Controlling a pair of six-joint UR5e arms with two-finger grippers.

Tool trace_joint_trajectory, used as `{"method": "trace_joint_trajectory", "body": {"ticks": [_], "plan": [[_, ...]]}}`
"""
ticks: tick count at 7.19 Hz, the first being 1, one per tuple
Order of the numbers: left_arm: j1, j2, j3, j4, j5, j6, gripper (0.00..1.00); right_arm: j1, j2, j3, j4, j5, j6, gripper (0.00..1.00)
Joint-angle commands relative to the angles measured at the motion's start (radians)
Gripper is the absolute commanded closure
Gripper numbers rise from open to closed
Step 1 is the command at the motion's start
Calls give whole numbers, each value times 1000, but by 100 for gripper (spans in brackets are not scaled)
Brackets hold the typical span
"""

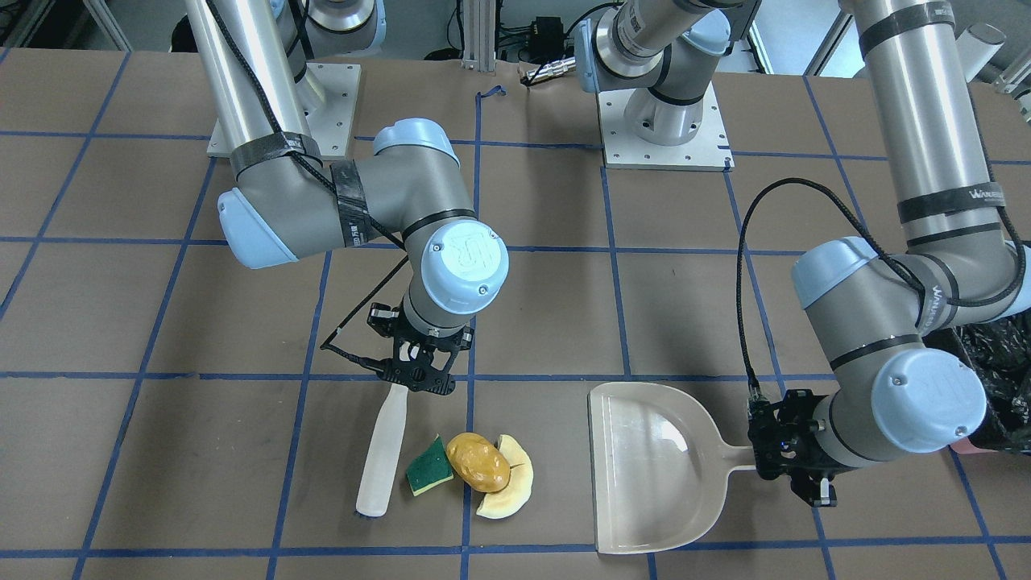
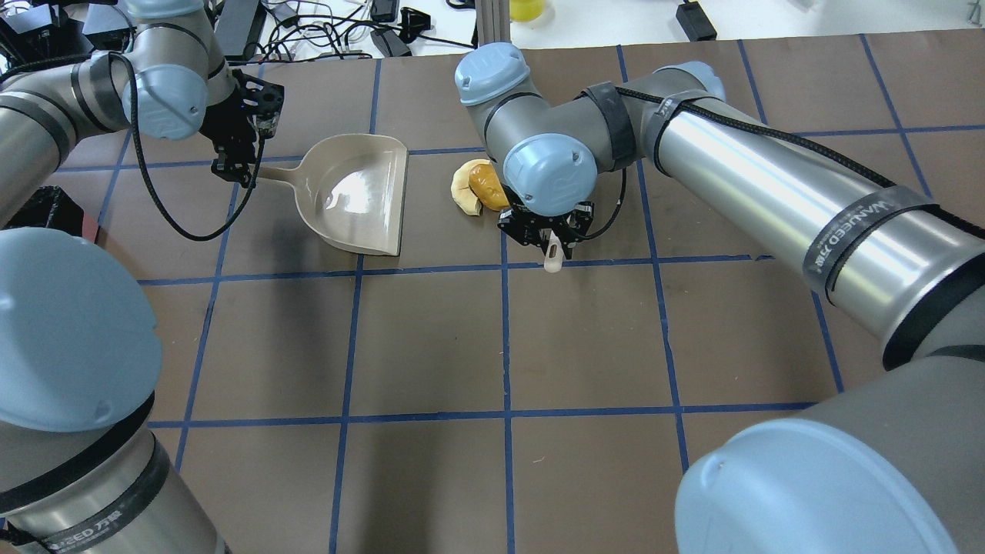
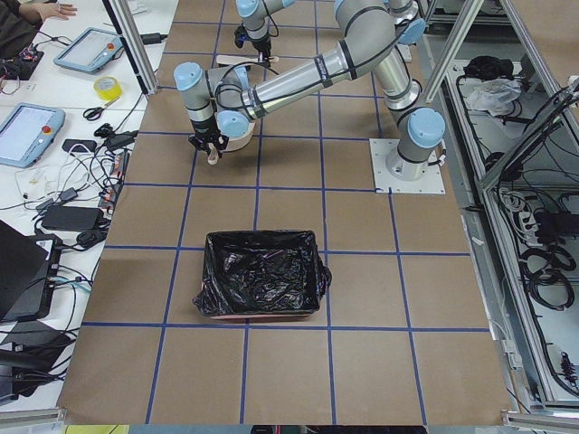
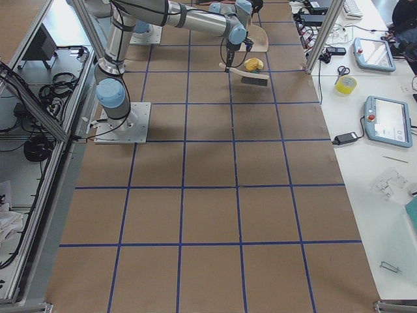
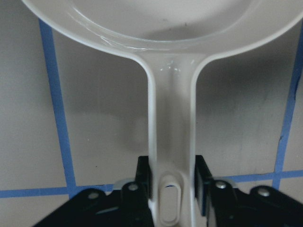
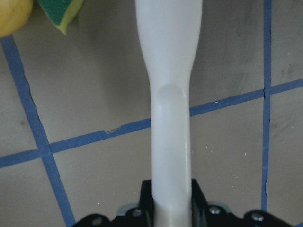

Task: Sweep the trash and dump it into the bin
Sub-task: 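Sweep the potato, banana and sponge toward the dustpan with the right gripper's brush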

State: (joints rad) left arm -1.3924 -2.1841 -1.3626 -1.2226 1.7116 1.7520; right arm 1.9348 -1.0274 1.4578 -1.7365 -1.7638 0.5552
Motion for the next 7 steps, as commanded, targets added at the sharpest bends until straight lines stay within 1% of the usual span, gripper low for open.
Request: {"method": "trace_joint_trajectory", "body": {"ticks": [1,2,5,6,7], "plan": [[-14,0,2,0,11,-23,100,10,16,-13,-5,0,-1,100],[-14,0,2,0,11,-25,100,19,33,-14,-33,1,6,100],[-16,0,0,0,11,-29,100,44,55,-34,-38,4,5,100],[-16,0,-1,0,11,-37,100,49,62,-59,-38,38,6,100],[-16,0,0,-2,11,-37,100,64,76,-85,-38,49,9,100]]}}
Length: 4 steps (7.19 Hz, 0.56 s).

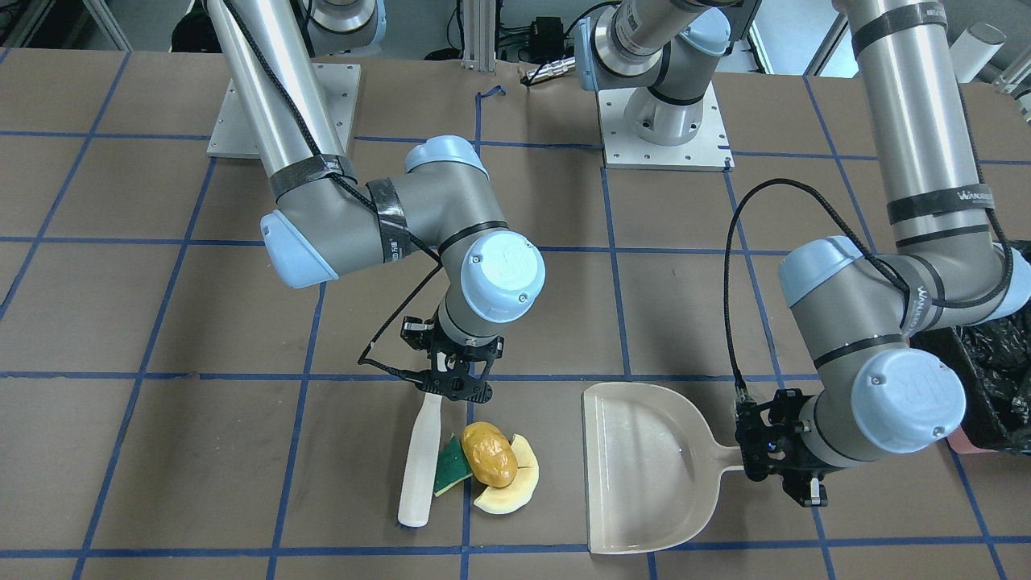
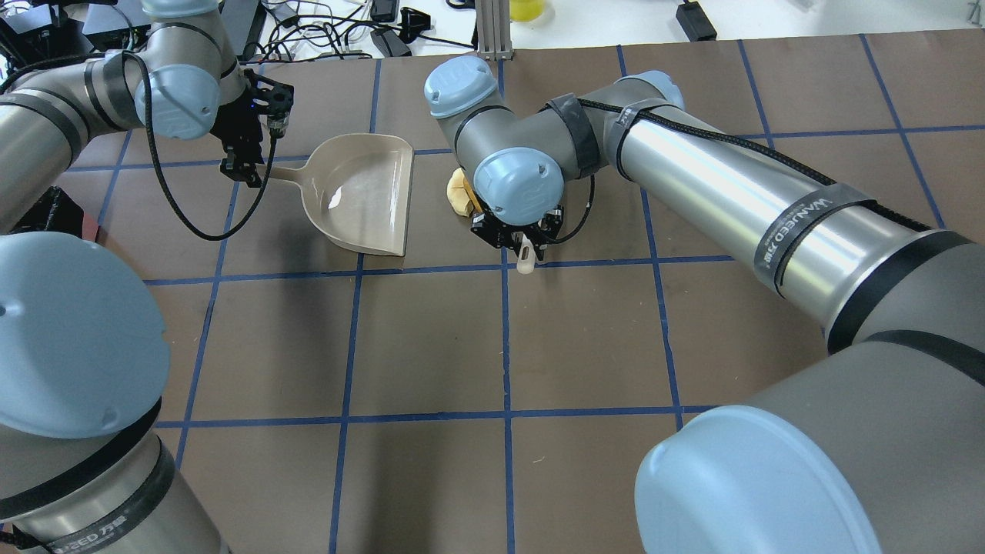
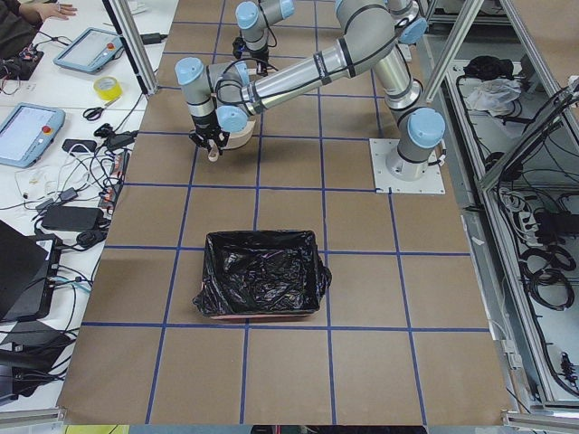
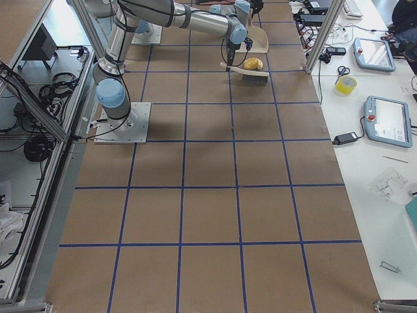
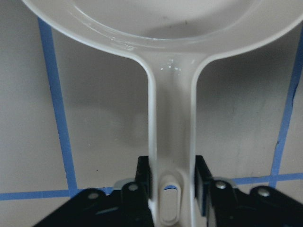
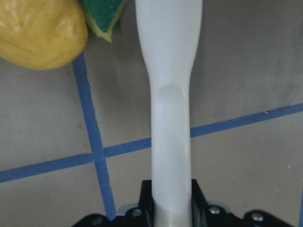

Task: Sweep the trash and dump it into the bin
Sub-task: 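Sweep the potato, banana and sponge toward the dustpan with the right gripper's brush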

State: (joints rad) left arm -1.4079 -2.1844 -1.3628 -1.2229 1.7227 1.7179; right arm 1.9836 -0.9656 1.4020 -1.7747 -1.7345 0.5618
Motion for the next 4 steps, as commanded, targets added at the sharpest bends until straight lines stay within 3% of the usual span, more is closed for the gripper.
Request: {"method": "trace_joint_trajectory", "body": {"ticks": [1,4], "plan": [[0,0,1,0,0,-3,100,23,30,-50,0,38,4,100],[0,0,1,0,-3,-3,100,57,48,-69,0,67,0,100]]}}
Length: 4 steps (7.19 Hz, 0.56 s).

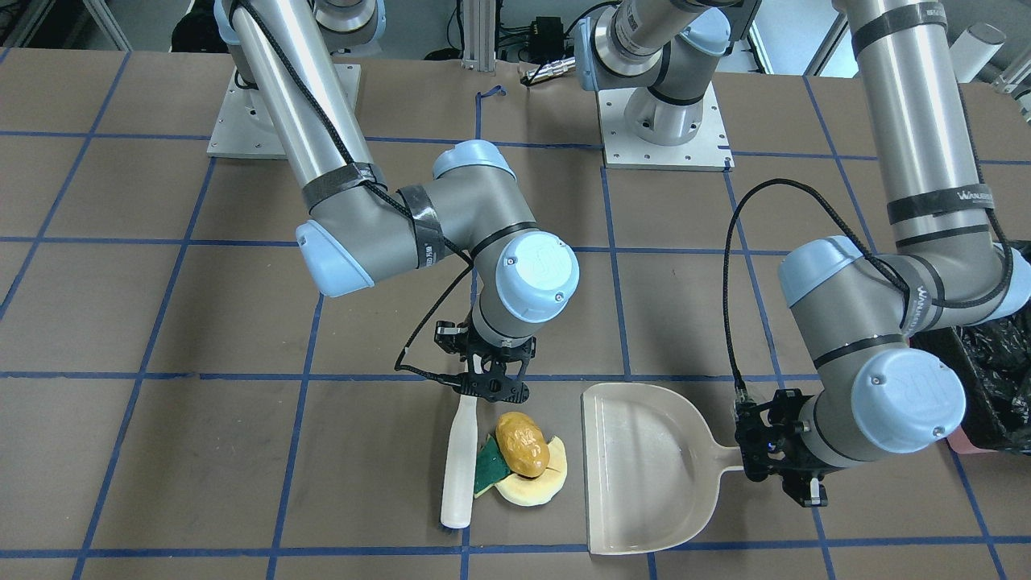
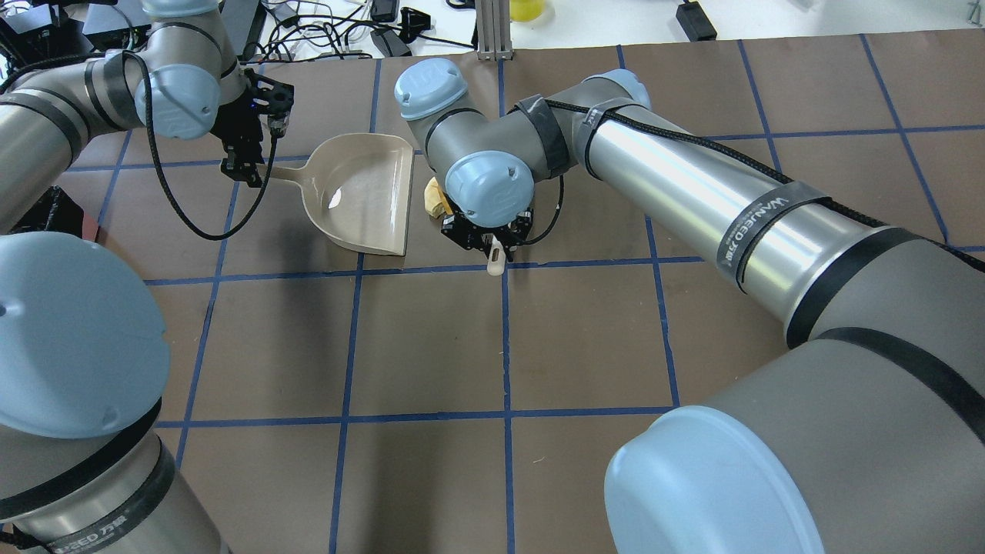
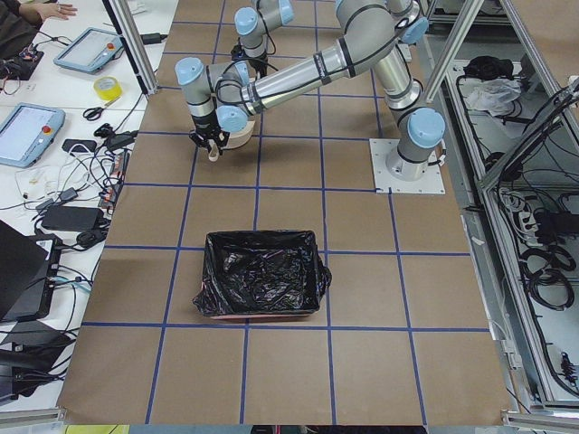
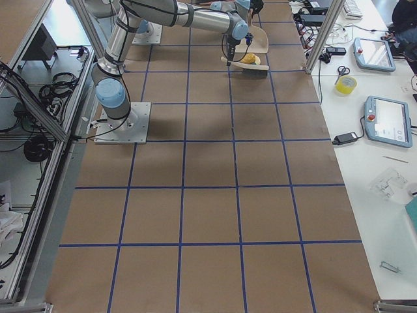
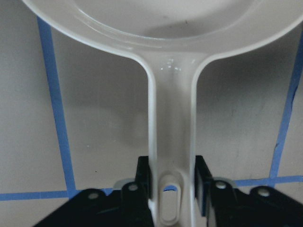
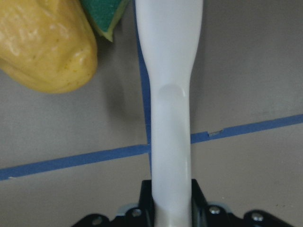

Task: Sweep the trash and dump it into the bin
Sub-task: 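Sweep the potato, banana and sponge toward the dustpan with the right gripper's brush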

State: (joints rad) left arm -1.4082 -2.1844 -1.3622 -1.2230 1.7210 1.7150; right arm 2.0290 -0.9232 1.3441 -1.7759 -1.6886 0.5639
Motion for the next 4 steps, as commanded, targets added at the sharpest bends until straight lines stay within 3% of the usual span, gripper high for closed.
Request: {"method": "trace_joint_trajectory", "body": {"ticks": [1,4], "plan": [[0,0,0,0,-1,0,100,16,15,-26,-2,44,2,100],[0,0,0,0,-4,-2,100,52,62,-100,-28,108,54,100]]}}
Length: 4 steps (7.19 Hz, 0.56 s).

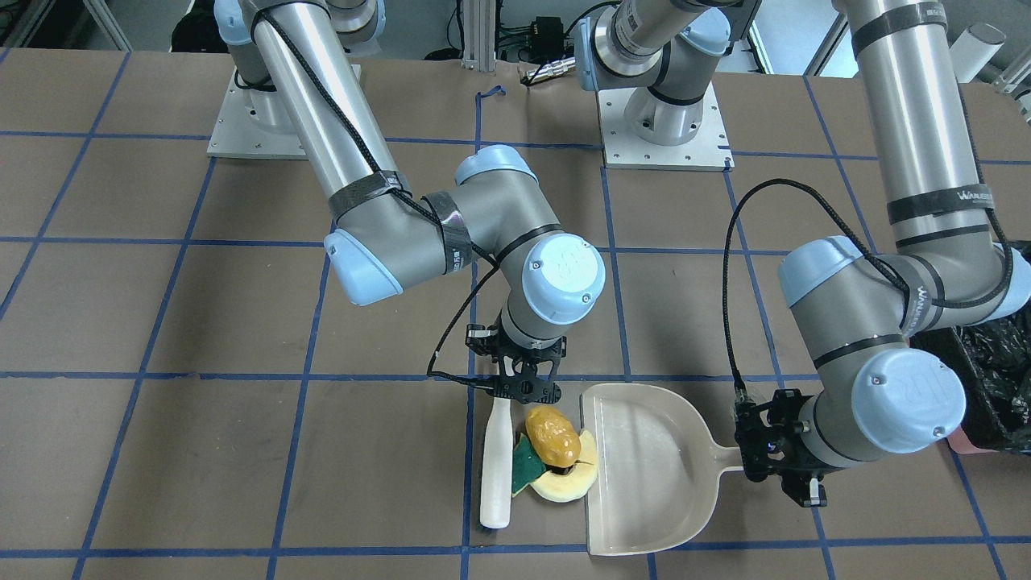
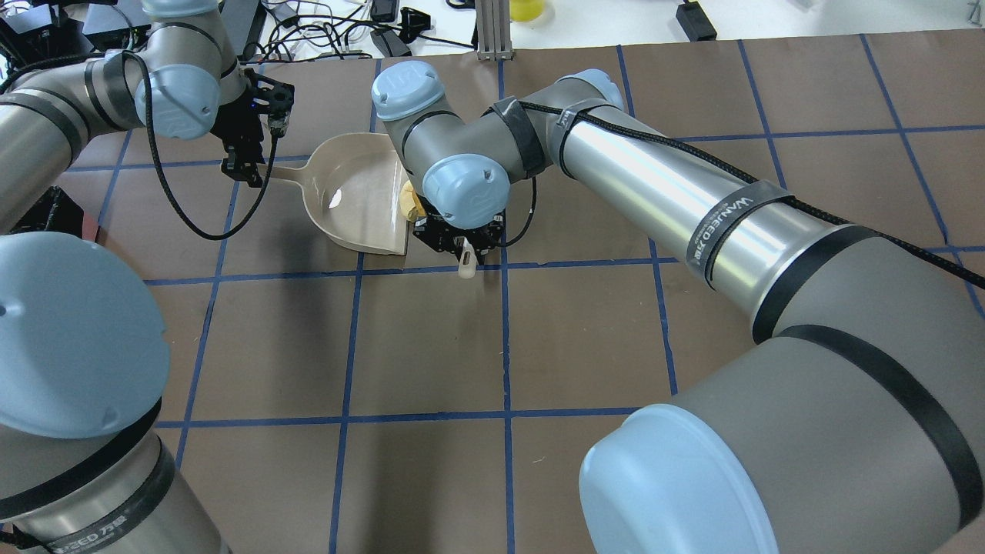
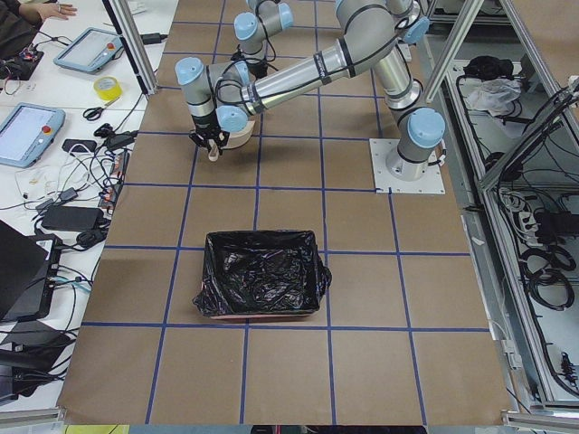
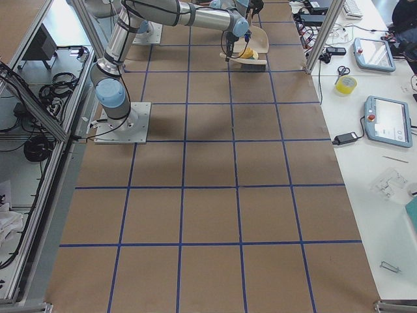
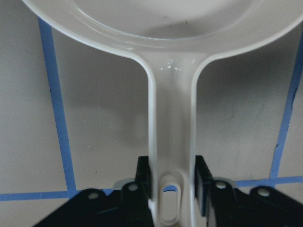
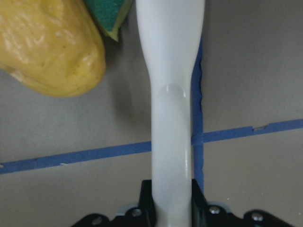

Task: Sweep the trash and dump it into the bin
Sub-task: 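Sweep the potato, banana and sponge toward the dustpan with the right gripper's brush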

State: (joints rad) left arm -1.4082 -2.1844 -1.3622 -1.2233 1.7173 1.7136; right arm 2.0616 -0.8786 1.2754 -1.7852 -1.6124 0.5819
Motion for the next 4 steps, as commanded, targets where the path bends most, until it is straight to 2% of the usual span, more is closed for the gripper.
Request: {"method": "trace_joint_trajectory", "body": {"ticks": [1,4], "plan": [[0,0,0,1,-1,0,100,41,36,-40,-78,64,61,100],[-2,-1,-2,1,-2,0,100,75,49,-74,-144,159,139,100]]}}
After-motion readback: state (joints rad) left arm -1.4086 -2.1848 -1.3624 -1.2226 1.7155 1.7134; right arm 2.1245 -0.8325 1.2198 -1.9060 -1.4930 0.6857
